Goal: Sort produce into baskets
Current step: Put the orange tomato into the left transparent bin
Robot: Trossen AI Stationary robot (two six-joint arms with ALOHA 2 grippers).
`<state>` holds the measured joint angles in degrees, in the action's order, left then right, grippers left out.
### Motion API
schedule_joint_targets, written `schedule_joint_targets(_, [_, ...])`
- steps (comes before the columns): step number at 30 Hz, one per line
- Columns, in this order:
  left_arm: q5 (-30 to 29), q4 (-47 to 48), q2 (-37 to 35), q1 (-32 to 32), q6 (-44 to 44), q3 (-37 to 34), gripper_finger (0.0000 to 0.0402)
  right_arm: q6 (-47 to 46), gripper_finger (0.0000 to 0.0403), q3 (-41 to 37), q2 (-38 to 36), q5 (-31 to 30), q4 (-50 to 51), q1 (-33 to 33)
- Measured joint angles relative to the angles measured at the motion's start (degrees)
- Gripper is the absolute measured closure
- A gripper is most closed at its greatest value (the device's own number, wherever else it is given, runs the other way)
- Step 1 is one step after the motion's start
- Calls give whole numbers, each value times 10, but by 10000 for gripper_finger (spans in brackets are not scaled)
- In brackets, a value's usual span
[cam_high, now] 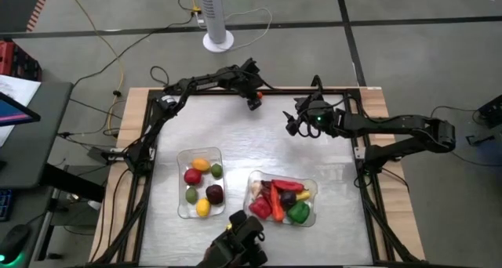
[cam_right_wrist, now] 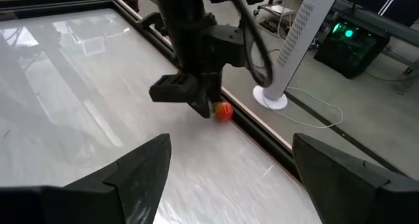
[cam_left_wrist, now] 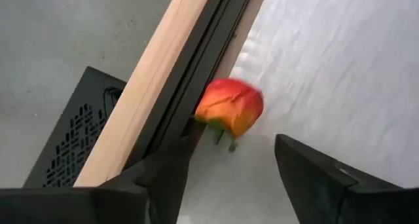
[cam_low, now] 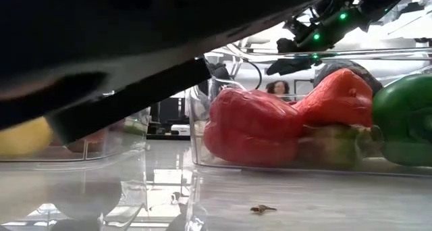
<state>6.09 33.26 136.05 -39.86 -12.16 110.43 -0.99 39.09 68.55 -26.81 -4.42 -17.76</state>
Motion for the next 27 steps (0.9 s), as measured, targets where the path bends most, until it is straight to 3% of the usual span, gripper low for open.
schedule_joint_targets(8, [-34,-52,-1,2,6,2,137,0,58,0,0,0,0,0])
schedule_joint_targets(10, [-61,-62,-1,4,6,1,139,0,58,0,0,0,1,0])
schedule_joint_targets(17, [-57,-38,-1,6,5,1,172,0,58,0,0,0,2,1])
schedule_joint_targets(22, [-58,8,-5,6,-23,1,175,0,58,0,0,0,8,1])
schedule_joint_targets(27, [-11,61,-39,6,-55,3,171,2,58,0,0,0,10,1])
